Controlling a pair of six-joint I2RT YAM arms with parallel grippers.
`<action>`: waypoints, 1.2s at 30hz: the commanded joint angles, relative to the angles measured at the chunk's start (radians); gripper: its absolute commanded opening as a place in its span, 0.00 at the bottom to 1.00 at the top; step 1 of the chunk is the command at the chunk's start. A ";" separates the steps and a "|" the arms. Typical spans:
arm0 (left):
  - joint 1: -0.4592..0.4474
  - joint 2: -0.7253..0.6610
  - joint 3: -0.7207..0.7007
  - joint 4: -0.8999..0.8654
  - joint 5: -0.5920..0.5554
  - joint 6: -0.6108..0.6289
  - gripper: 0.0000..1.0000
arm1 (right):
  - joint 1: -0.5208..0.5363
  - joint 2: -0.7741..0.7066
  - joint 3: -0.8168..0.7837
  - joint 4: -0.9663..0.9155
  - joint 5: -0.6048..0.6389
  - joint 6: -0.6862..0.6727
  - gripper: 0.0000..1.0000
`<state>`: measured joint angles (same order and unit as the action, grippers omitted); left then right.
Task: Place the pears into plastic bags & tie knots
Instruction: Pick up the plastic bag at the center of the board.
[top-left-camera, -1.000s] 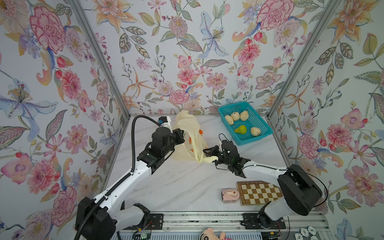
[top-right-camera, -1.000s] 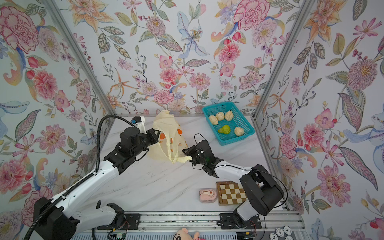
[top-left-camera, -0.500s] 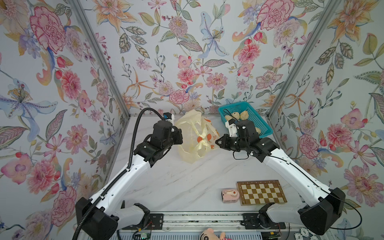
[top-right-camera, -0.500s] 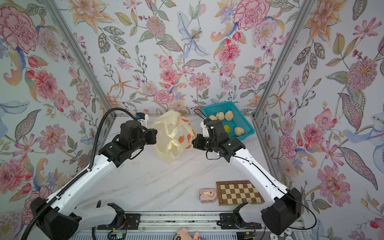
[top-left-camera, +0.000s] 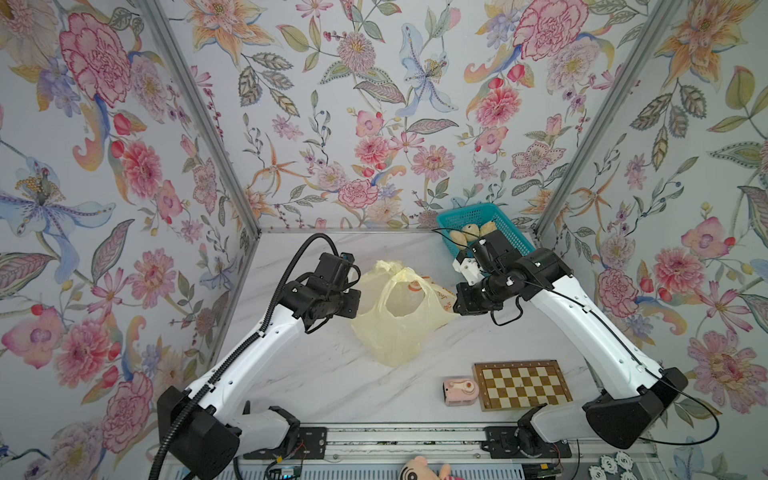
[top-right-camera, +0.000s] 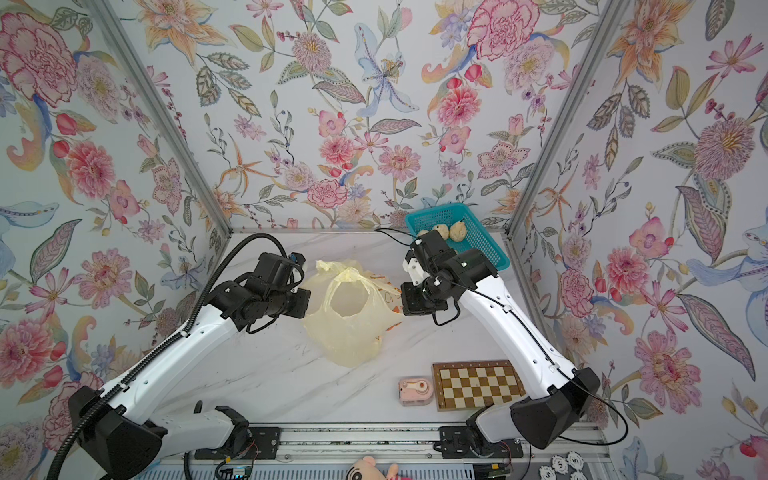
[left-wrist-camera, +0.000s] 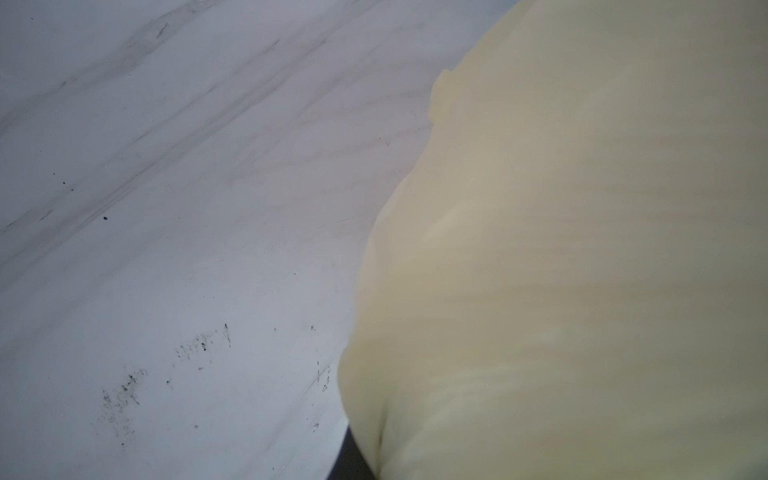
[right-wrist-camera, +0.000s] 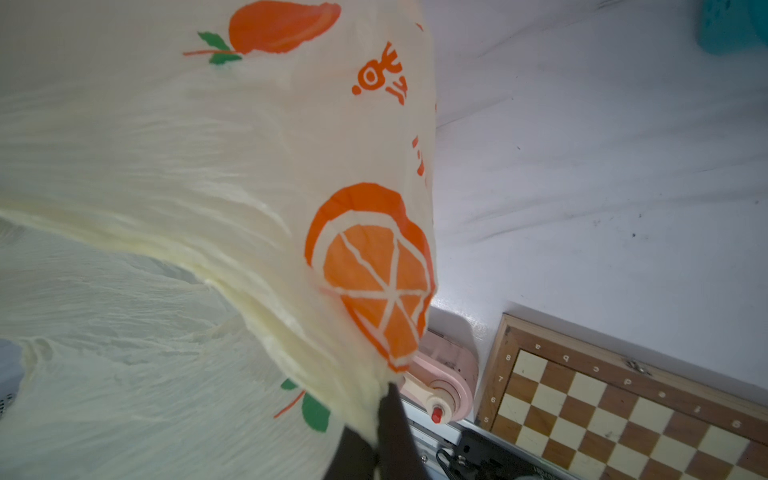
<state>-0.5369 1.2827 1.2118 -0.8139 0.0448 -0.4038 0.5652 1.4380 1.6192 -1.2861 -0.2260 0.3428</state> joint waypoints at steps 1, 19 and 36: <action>-0.008 0.036 0.014 -0.068 0.012 0.077 0.05 | -0.013 0.051 0.018 -0.104 0.055 -0.064 0.00; -0.043 0.134 0.029 0.119 0.114 0.101 0.10 | 0.110 -0.095 -0.274 0.718 0.095 -0.449 0.58; -0.060 0.111 0.049 0.117 0.115 0.125 0.12 | -0.035 0.022 -0.289 0.917 -0.214 -0.648 0.51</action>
<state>-0.5896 1.4158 1.2243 -0.7017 0.1535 -0.2955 0.5404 1.4445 1.3216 -0.4175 -0.3450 -0.2760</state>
